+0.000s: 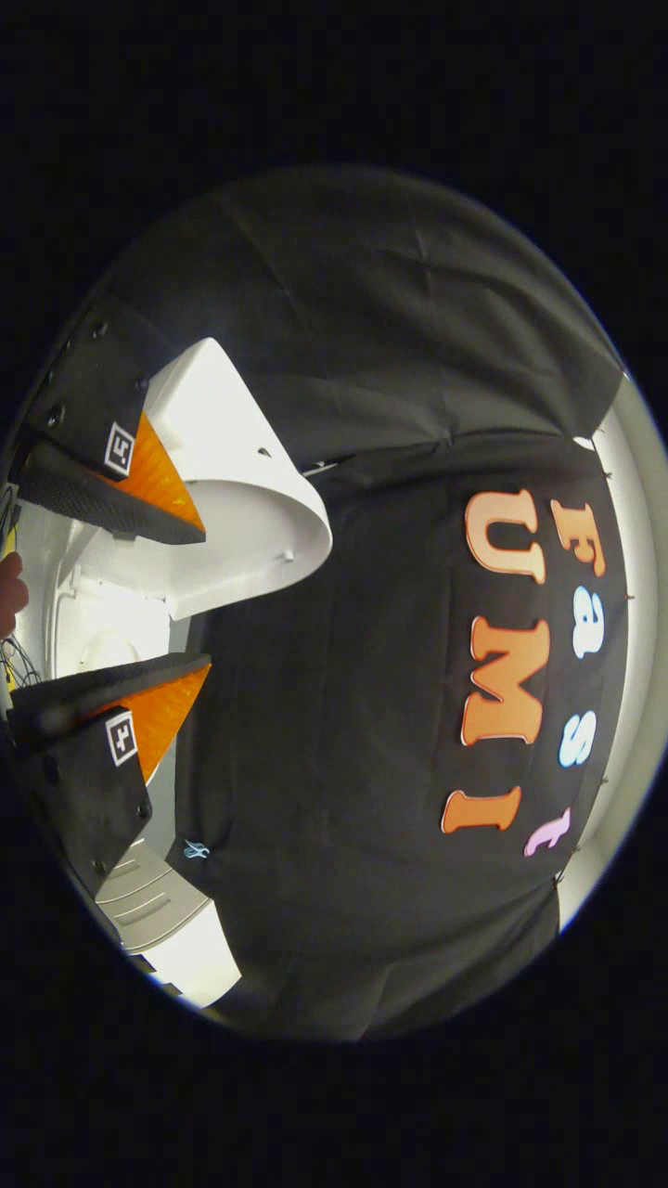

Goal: Open the toilet lid.

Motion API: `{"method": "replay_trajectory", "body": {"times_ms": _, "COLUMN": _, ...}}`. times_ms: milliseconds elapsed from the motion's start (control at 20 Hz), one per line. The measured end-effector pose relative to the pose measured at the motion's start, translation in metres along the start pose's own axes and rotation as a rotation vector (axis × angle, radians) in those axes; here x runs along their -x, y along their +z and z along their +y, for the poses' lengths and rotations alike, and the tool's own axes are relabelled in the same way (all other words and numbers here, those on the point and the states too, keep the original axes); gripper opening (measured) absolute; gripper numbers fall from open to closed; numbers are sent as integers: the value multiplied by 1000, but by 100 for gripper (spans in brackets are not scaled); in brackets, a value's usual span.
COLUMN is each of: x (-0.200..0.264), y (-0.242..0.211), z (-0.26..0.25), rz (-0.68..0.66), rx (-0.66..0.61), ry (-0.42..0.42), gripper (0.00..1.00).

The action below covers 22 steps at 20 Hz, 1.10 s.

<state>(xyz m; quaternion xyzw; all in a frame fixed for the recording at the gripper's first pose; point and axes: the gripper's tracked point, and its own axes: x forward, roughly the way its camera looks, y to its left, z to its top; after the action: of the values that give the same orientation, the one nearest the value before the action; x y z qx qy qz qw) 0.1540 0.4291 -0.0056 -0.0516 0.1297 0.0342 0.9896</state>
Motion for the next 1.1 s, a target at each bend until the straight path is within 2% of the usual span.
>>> {"method": "replay_trajectory", "body": {"times_ms": 150, "x": 5, "y": 25, "z": -54, "rz": -42, "rx": -32, "ry": -50, "gripper": 77}}
{"method": "replay_trajectory", "body": {"times_ms": 350, "x": 19, "y": 36, "z": -120, "rz": -72, "rx": -28, "ry": -91, "gripper": 77}}
{"method": "replay_trajectory", "body": {"times_ms": 700, "x": 54, "y": 38, "z": -228, "rz": -117, "rx": -164, "ry": -97, "gripper": 76}}
{"method": "replay_trajectory", "body": {"times_ms": 950, "x": 79, "y": 23, "z": -318, "rz": -149, "rx": -206, "ry": -189, "gripper": 72}}
{"method": "replay_trajectory", "body": {"times_ms": 1100, "x": 97, "y": 13, "z": -350, "rz": -182, "rx": -203, "ry": -209, "gripper": 72}}
